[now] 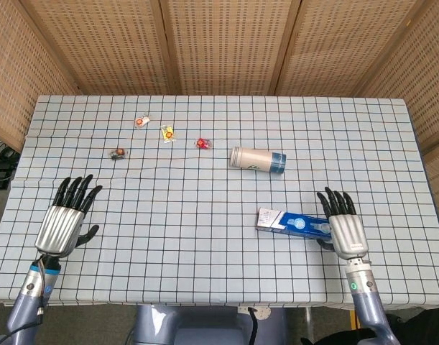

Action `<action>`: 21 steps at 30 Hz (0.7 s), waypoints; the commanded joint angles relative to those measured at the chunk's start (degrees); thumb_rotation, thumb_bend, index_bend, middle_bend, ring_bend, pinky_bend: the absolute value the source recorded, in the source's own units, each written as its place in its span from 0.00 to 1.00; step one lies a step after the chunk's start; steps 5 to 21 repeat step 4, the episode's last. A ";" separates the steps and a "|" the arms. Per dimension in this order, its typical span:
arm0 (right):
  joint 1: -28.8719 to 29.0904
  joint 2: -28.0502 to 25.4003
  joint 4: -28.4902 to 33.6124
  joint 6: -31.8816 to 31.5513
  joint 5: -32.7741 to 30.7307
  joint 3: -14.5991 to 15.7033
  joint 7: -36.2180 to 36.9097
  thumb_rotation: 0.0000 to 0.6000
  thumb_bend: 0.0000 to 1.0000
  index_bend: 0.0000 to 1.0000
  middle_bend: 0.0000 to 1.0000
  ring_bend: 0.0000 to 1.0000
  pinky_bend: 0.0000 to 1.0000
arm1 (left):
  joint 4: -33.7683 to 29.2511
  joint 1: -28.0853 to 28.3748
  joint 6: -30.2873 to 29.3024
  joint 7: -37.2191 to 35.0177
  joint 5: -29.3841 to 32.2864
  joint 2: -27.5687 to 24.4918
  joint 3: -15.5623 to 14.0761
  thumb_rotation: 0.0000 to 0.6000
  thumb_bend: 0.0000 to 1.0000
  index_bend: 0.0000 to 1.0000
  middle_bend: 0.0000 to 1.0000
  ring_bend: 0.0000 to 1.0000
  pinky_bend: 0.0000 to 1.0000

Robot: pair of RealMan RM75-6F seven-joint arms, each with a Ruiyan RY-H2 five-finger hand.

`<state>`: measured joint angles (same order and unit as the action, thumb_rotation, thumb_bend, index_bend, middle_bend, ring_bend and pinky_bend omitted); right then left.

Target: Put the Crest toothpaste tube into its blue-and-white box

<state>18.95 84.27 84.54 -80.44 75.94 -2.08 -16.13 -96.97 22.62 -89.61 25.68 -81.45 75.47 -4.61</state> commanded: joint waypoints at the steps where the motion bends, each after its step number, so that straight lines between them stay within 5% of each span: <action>1: -3.08 -2.37 1.11 -3.45 4.09 2.85 0.95 1.00 0.16 0.03 0.00 0.00 0.00 | 0.39 -3.46 -2.38 -0.73 -1.52 0.52 -1.72 1.00 0.23 0.11 0.00 0.00 0.00; 4: -5.29 -3.48 1.07 -5.90 6.89 4.69 1.77 1.00 0.16 0.03 0.00 0.00 0.00 | 2.15 -6.21 -3.88 -1.11 -2.43 0.91 -2.81 1.00 0.23 0.10 0.00 0.00 0.00; 21: -5.29 -3.48 1.07 -5.90 6.89 4.69 1.77 1.00 0.16 0.03 0.00 0.00 0.00 | 2.15 -6.21 -3.88 -1.11 -2.43 0.91 -2.81 1.00 0.23 0.10 0.00 0.00 0.00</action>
